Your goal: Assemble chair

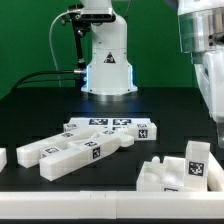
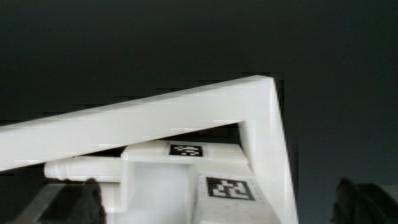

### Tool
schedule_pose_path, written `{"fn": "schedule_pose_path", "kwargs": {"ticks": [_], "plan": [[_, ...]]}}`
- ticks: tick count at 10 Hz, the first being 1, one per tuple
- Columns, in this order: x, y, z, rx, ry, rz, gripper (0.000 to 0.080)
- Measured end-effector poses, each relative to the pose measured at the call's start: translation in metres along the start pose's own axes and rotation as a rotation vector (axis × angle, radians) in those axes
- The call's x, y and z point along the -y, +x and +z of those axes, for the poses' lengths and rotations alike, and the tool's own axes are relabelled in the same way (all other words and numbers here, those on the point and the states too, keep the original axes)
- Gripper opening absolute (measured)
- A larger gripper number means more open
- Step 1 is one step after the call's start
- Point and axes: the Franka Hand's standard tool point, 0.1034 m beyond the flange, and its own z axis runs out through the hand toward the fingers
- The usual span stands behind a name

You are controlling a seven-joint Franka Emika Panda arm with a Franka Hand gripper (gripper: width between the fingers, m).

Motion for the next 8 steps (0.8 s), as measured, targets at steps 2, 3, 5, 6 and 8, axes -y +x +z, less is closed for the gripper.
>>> {"fn": "schedule_pose_path", "kwargs": {"ticks": [2,3,5,6,8], "plan": [[-0.007,0.013,-0.01,0.028,0.024,-0.044,0.0649],[-0.019,0.02,-0.015,0.031,0.017,-0.141,0.0649],[-0.04,0.026,-0.019,0.033,0.011,-0.229,0.0649],[-0.041,0.024,-0.017,0.021,0.0,-0.297,0.0649],[-0.04,0.026,-0.017,0.018,0.002,-0.421,0.0649]]}}
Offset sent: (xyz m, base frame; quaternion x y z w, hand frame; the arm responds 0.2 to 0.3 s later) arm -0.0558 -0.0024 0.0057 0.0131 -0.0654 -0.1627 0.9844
